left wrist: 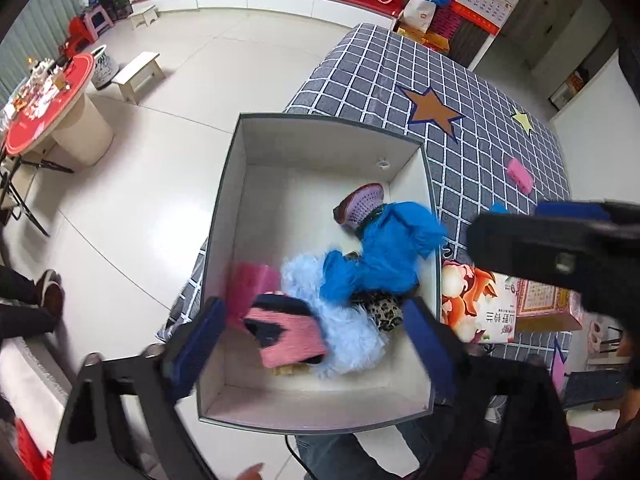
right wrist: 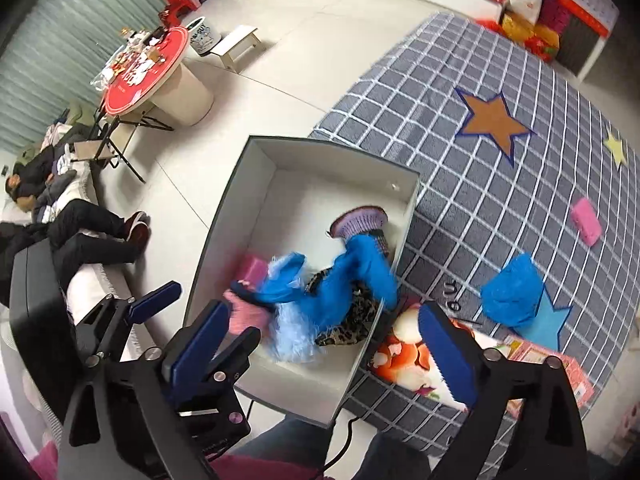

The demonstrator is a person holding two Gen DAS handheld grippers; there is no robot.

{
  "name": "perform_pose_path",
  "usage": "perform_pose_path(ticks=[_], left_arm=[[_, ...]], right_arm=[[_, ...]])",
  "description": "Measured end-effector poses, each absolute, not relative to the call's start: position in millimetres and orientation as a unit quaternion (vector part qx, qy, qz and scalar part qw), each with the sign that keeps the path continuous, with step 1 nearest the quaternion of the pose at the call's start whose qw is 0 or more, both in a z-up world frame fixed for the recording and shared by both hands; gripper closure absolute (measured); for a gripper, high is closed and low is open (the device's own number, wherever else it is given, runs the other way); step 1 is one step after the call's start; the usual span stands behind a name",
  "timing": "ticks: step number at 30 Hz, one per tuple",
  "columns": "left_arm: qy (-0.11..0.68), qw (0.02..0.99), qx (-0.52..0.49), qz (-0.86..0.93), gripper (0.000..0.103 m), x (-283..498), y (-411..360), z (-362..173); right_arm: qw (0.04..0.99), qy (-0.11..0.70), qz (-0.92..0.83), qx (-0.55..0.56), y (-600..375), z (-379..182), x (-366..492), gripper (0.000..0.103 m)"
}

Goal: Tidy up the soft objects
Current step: 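Open both tools to drop the knit sock and blue shoe cover into the box, then move both tools back to the mat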

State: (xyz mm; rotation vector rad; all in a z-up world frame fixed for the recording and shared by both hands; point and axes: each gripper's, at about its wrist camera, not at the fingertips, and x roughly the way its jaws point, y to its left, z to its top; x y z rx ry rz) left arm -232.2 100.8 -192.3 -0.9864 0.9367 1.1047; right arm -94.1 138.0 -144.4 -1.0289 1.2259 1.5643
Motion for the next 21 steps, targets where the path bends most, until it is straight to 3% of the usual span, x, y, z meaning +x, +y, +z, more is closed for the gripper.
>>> perform_pose_path(ticks=[1,7,21], left_arm=[[0.408,0.643,-0.439,0.477,0.000,-232,102,-194],[0.372,0.672,-0.479,0.425,0.000,-226,110,-188],[0.504,0.728,-0.336,0.322,0.000,-76,139,-178]], right_arm=[[0.436,0.503,0.624,-0.410,138,-147,-90,0.001],[0.453,0.549,0.585,-0.389,136,-153,-52,0.001],[0.600,0.627,0.441,-0.229,70,-139,141,0.001]])
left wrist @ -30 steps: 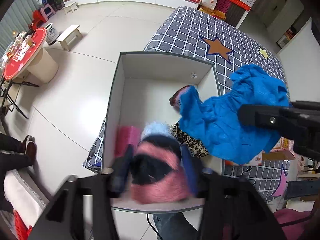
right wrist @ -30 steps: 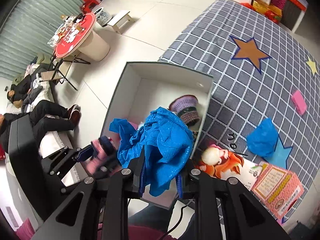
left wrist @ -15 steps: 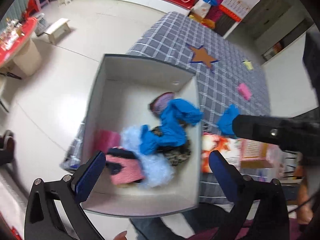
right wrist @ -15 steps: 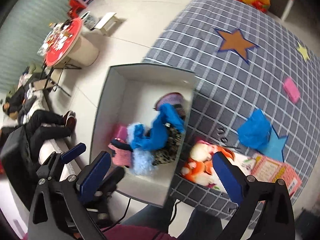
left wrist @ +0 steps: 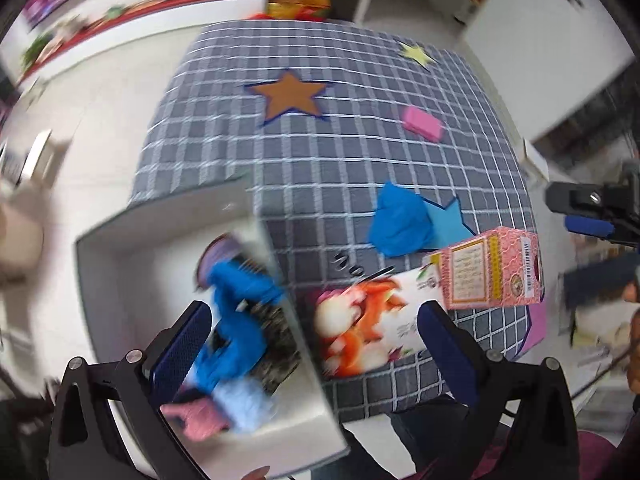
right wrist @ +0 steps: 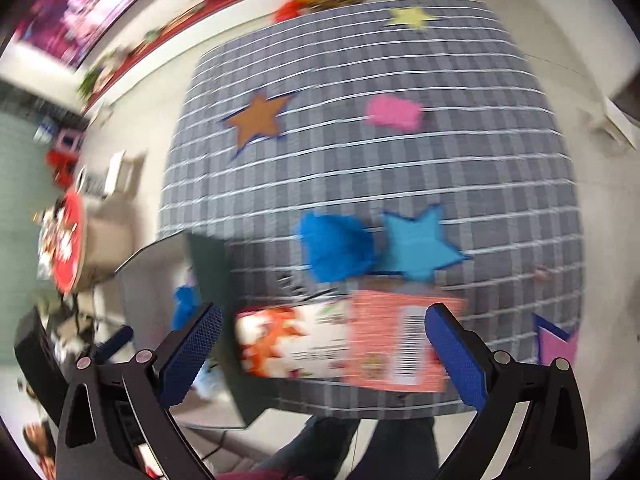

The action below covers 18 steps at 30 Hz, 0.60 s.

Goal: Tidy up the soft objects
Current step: 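Move both tools back to the mat, then grasp the other blue shoe cover with the left tool while the right grasps a pink foam block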

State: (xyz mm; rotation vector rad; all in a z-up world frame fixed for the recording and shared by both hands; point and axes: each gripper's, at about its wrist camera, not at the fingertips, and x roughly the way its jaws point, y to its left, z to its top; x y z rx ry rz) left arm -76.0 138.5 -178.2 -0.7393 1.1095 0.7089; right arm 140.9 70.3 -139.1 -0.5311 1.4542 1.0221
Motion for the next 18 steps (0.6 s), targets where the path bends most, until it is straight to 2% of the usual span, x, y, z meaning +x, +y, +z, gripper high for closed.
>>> perform_pose_path(ticks=[6,18], left_arm=[[0.545,0.709,-0.345,0.286,0.000,-9,164,-216],[0.604,0.650,-0.381,0.260,0.000,66,193,-298]], right_arm=[[0.618,0.656,0.391,-0.187,30,-151,191,0.001],[0.610,0.687,0.343,-0.196,6,-190,253,0.001]])
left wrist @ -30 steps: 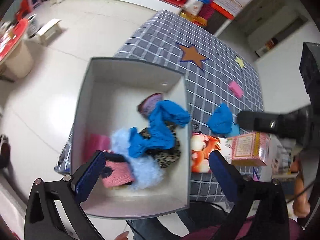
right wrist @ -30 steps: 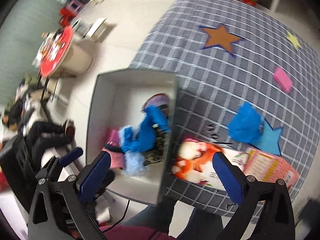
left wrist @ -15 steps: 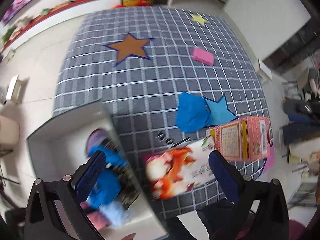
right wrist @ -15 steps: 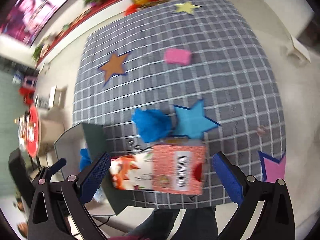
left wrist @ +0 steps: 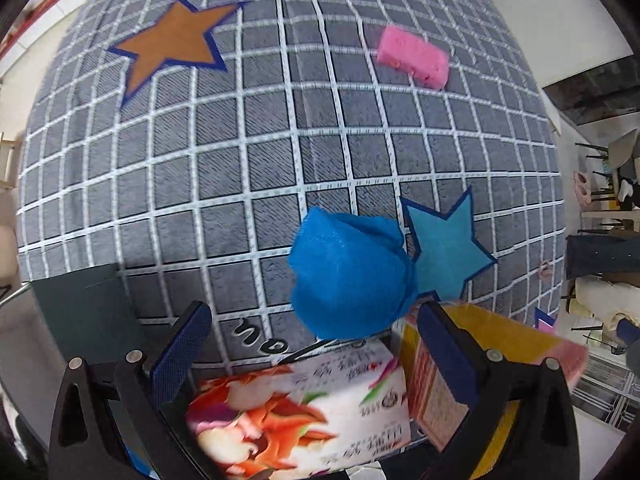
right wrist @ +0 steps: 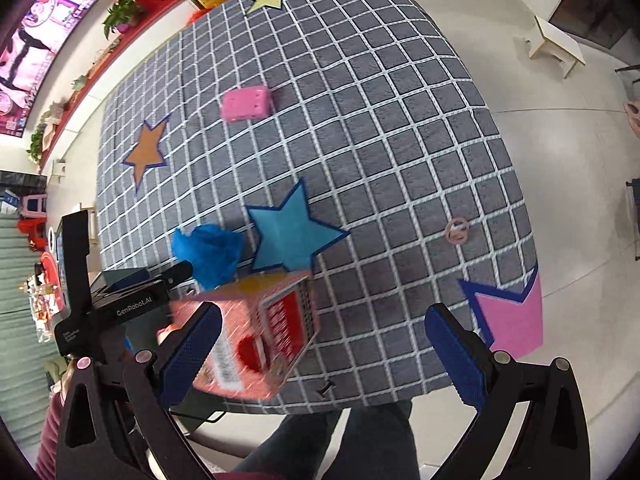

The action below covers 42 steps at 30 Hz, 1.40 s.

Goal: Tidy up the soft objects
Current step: 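Grasp the other blue shoe cover with the left tool while the right grasps a pink foam block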

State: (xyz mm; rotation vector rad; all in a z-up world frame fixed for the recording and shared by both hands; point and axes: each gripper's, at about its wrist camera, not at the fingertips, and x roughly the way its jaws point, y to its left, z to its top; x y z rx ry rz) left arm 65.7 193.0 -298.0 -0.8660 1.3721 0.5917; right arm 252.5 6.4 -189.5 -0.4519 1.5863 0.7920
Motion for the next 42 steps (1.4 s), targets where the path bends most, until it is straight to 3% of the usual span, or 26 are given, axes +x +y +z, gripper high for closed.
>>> perform_pose_path(ticks=[10,15,20,32,42], left_arm=[[0.647,0.587,-0.404,0.272,0.000,89,204,-355],[0.649,0.585,-0.354,0.335,0.000,82,221,-361],[0.626,0.577,-0.396,0.343,0.000,65,240,-363],[0.621,0.562,-0.417,0.352,0.000,72,233,-385],[0.603,0.568,-0.420,0.370,0.000,77,230,-383]], right_arm=[[0.586,0.689,0.358,-0.231,49,-208,265,0.001],[0.574,0.691,0.363,-0.248,63,-217,268,0.001],[0.566,0.685,0.368,-0.272,86,-227,273,0.001],[0.555,0.549,0.452,-0.432,227,-281,249,0.001],[0.536,0.508,0.477,-0.478,308,-345,233,0.001]])
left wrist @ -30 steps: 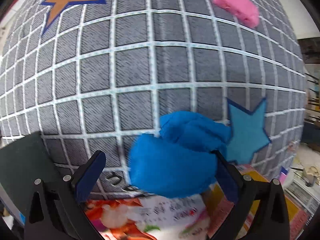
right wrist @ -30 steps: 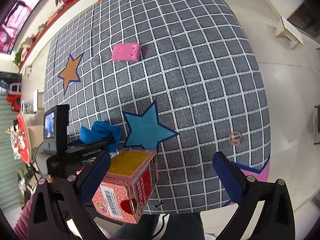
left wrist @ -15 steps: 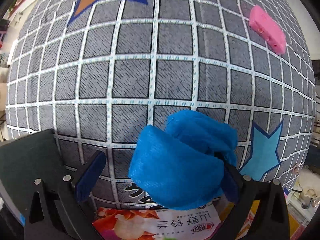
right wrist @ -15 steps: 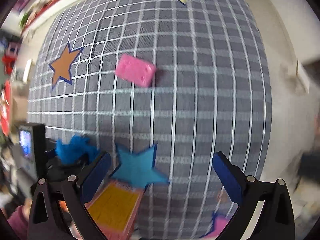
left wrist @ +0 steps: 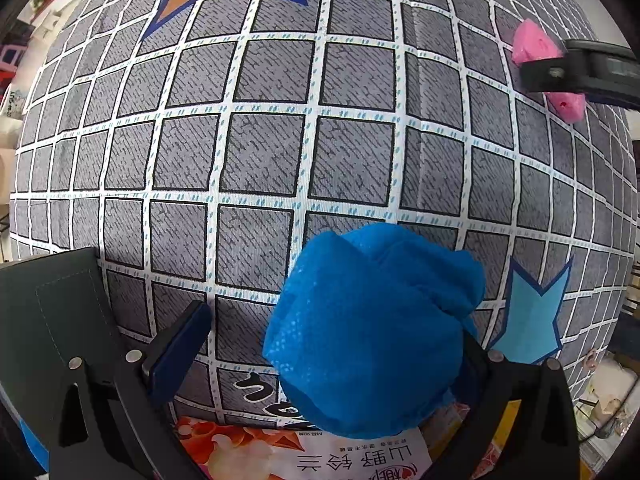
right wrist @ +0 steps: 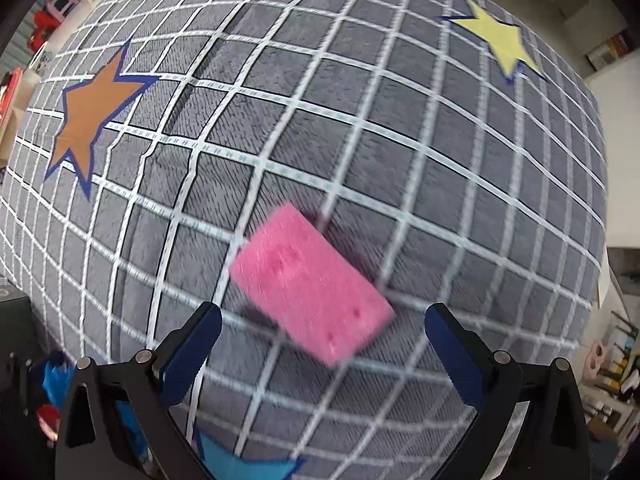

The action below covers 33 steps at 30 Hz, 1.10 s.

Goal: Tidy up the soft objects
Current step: 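Grasp the other blue shoe cover with the left tool while the right grasps a pink foam block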

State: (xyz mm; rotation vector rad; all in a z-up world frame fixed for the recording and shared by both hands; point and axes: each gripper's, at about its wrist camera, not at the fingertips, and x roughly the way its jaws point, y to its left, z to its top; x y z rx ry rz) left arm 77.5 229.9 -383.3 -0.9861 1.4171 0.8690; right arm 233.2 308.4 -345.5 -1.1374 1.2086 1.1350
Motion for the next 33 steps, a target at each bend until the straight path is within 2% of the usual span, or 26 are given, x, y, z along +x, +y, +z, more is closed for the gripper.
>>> perform_pose_path(ticks=[7,11,13,14,15,16,17,18,19,28,33], left_arm=[[0.592,0.575,-0.418,0.380,0.000,68,214,-374],[0.600,0.570,-0.416,0.377,0.002,76,211,-370],[0.599,0.577,-0.413,0.372,0.009,80,209,-366],[0.599,0.585,-0.405,0.367,0.017,84,206,-362],[0.600,0.593,-0.397,0.362,0.029,88,203,-358],[0.601,0.605,-0.386,0.351,0.038,95,199,-352],[0.603,0.614,-0.378,0.342,0.059,99,197,-349],[0.604,0.619,-0.376,0.332,0.065,103,195,-346],[0.603,0.623,-0.376,0.328,0.065,106,193,-344],[0.574,0.664,-0.341,0.338,0.067,95,174,-286],[0.559,0.687,-0.319,0.337,0.067,79,155,-250]], right_arm=[[0.546,0.491,0.505,-0.454,326,-354,233,0.000],[0.548,0.476,0.521,-0.450,298,-352,235,0.000],[0.534,0.488,0.512,-0.463,280,-355,235,0.000],[0.530,0.494,0.506,-0.467,279,-356,236,0.000],[0.528,0.498,0.503,-0.470,267,-355,233,0.004],[0.531,0.498,0.501,-0.469,259,-355,233,0.013],[0.536,0.496,0.500,-0.465,257,-352,234,0.020],[0.542,0.493,0.499,-0.462,255,-348,236,0.041],[0.544,0.489,0.500,-0.463,252,-344,238,0.050],[0.530,0.591,0.497,-0.350,208,-310,268,0.050],[0.551,0.606,0.485,-0.305,154,-273,283,0.050]])
